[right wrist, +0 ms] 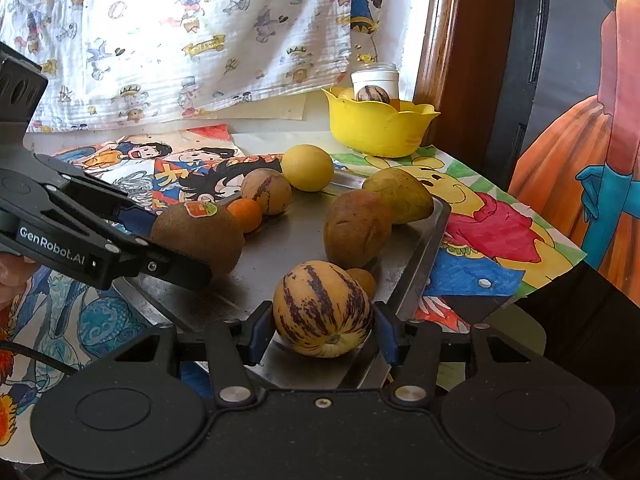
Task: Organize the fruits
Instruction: 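Lower the kiwi onto the tray with the left gripper while the right gripper lowers the pepino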
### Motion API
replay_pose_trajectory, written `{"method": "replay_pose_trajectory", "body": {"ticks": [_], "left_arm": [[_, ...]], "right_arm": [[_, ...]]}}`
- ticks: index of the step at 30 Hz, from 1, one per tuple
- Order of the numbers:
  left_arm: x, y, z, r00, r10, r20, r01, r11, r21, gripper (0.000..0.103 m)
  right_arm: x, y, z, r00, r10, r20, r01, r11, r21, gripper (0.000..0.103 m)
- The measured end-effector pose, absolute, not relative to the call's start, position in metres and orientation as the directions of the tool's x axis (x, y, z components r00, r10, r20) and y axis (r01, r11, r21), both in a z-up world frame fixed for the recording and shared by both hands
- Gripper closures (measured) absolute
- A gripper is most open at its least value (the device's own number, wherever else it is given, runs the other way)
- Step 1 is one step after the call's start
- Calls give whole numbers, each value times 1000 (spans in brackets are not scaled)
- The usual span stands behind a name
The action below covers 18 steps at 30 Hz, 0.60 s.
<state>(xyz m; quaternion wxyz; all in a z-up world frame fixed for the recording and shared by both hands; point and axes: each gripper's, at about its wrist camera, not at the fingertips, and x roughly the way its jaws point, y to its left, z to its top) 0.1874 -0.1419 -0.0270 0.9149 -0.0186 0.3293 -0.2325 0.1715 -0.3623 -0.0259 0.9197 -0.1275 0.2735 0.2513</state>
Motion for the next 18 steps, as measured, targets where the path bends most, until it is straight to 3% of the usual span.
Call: {"method": "replay_pose_trajectory", "body": {"ticks": [18], "left_arm": [[186,-143,-31,663,-436,-609,396,894,-209,46]], "right_arm": [[164,-367,-26,738,399,-545,-518,852,-78,48]]}}
